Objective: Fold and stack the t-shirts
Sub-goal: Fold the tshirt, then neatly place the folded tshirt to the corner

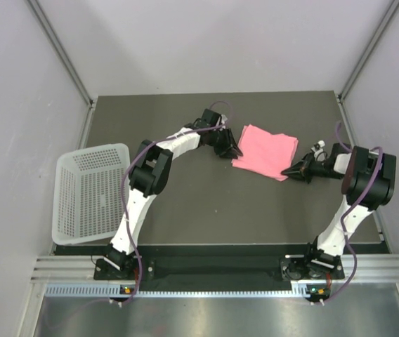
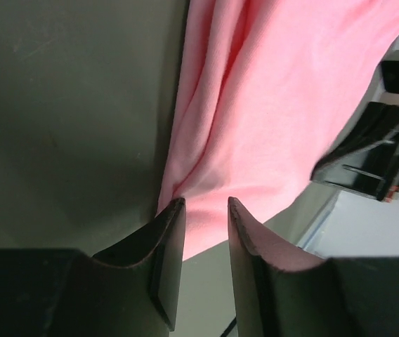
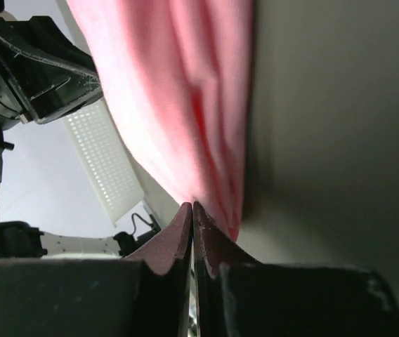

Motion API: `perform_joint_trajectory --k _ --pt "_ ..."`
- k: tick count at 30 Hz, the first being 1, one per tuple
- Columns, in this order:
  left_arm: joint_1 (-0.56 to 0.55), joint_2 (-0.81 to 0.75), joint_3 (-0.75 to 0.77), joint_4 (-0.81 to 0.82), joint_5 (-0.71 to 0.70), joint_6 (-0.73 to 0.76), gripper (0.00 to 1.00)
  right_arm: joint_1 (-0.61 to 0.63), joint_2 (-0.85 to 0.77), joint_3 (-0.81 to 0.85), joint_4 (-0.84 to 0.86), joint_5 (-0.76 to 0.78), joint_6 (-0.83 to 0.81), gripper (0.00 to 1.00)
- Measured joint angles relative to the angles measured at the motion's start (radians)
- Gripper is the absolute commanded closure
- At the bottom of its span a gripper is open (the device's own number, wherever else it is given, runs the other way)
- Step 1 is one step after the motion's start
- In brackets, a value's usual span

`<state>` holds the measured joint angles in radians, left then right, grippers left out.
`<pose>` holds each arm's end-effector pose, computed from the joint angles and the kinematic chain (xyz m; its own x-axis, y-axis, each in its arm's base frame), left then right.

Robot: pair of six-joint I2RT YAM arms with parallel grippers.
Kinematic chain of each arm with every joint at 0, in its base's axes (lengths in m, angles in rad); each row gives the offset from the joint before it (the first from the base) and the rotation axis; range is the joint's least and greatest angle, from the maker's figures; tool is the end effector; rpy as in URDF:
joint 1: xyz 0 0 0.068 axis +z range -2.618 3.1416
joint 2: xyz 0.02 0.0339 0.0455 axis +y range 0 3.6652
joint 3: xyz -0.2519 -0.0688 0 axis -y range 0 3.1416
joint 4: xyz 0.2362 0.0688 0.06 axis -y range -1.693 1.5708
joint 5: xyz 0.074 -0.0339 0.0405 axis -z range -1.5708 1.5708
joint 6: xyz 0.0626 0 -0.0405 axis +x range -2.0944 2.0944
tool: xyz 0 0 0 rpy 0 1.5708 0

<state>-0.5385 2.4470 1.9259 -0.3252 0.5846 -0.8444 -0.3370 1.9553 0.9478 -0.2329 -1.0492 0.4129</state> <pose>0.4389 -0.3024 0.1147 -0.9814 -0.1399 -0.1312 0.0120 0.6380 -0.7699 0.3251 -0.0564 0.0798 -0.8581 0.5125 0.0319 0.2660 0.3904 0.8814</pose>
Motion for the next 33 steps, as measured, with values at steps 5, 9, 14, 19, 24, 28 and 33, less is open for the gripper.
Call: perform_joint_trajectory --k 5,9,14,19,24,28,33 --pt "-0.007 -0.047 -0.007 -0.059 -0.071 0.068 0.6 0.0 -0.108 0.007 -0.011 0.043 0.002 1.0" --pt "-0.006 -0.096 -0.007 -0.065 -0.102 0.092 0.57 0.001 -0.161 0.07 0.042 0.055 0.066 1.0" --pt "-0.006 -0.1 0.014 0.061 -0.082 0.07 0.57 0.021 -0.128 0.128 0.232 0.061 0.214 1.0" --pt "-0.008 0.007 0.142 0.236 -0.05 0.0 0.58 0.071 -0.01 0.154 0.438 0.085 0.38 1.0" --pt "-0.016 0.138 0.208 0.364 -0.066 -0.069 0.59 0.102 0.105 0.181 0.567 0.107 0.495 1.0" --pt "-0.023 0.253 0.278 0.407 -0.092 -0.125 0.58 0.101 0.14 0.201 0.613 0.128 0.532 1.0" --pt "-0.023 0.296 0.334 0.462 -0.141 -0.187 0.53 0.092 0.162 0.214 0.665 0.164 0.545 1.0"
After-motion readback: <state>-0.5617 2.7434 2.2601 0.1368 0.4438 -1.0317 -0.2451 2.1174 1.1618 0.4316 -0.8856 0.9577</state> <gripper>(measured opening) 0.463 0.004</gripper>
